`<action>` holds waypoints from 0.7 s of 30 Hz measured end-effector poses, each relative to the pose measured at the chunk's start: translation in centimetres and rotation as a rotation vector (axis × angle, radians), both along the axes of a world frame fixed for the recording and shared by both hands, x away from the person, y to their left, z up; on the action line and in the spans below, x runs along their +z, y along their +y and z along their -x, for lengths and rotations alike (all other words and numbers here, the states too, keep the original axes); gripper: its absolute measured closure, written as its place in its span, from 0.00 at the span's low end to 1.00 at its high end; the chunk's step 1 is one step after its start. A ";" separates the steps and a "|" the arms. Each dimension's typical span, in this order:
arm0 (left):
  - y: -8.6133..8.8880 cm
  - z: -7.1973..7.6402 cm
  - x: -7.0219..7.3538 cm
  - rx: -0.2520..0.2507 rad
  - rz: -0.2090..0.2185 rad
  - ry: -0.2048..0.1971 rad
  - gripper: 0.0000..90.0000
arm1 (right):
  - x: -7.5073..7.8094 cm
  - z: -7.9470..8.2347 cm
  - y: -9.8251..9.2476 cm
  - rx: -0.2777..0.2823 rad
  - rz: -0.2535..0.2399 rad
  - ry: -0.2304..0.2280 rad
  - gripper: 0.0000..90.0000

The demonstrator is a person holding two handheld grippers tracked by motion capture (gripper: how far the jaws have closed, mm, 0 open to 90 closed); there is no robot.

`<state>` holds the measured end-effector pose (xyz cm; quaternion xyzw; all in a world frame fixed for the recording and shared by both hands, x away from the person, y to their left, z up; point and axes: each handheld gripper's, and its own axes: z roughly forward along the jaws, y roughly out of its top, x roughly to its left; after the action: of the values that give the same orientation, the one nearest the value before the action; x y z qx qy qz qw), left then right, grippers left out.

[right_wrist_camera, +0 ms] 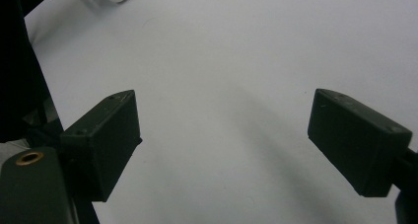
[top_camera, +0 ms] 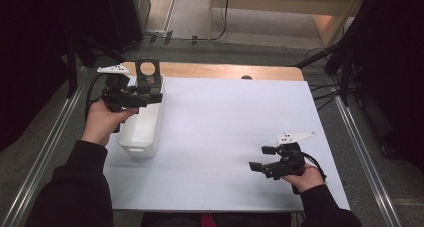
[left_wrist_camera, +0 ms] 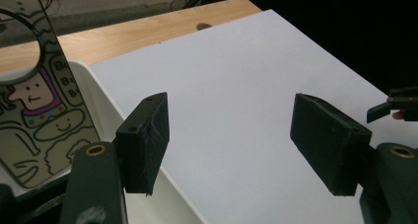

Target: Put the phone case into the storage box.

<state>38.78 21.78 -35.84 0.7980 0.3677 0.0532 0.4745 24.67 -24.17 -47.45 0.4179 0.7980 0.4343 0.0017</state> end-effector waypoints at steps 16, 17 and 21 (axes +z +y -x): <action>-0.1 2.6 -1.8 -0.040 -0.009 -0.016 0.35 | -0.1 0.0 0.0 0.001 0.003 0.002 0.13; -0.2 2.7 -2.0 -0.044 -0.007 -0.020 0.35 | -0.1 0.0 0.0 0.000 0.003 0.000 0.13; -0.3 3.4 -2.4 -0.054 -0.007 -0.027 0.34 | -0.1 0.0 0.0 -0.002 0.003 0.000 0.13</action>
<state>35.36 21.52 -38.23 0.8085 0.3394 0.0527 0.4779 24.68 -24.20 -47.51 0.4188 0.7980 0.4332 0.0027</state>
